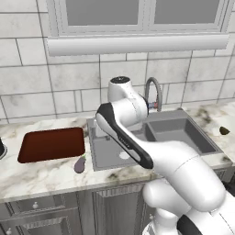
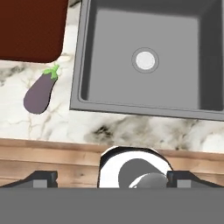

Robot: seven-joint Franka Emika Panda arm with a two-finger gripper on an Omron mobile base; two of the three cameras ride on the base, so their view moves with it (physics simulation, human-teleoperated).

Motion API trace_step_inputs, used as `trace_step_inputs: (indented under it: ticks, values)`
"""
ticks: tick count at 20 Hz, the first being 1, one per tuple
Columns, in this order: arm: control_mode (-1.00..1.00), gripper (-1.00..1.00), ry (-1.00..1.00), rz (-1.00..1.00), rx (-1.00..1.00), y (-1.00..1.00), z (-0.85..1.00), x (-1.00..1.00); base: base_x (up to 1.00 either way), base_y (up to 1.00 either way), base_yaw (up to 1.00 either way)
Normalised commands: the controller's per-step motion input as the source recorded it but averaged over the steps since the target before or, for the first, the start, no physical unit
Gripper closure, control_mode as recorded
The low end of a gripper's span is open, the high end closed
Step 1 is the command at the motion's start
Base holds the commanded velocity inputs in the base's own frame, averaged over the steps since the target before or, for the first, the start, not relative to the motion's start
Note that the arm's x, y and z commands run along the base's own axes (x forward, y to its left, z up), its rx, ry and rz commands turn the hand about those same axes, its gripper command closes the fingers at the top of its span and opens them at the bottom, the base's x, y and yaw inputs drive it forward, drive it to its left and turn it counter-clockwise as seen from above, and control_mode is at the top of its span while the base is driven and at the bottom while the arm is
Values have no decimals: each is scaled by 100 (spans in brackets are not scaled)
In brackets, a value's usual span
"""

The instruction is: Pick up all produce items and place them in the sink. Turn on the sink faucet to wash them. Then turn the sink off and put them in the tray.

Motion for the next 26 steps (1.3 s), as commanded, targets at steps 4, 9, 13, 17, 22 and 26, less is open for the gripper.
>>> trace_step_inputs:
  ticks: [4,9,13,17,22,26]
  values:
    - [-100,-100,7,3,-4,35,-47,-42,0,0,0]
    - [-100,-100,8,0,0,56,-44,-13,0,0,0]
    - [-100,-100,9,-1,0,70,-30,0,0,0,0]
    - [-100,-100,8,-2,0,70,-28,5,0,0,0]
    - [-100,-100,8,-1,0,54,-19,16,0,0,0]
    - [-100,-100,8,0,-1,26,-18,24,0,0,0]
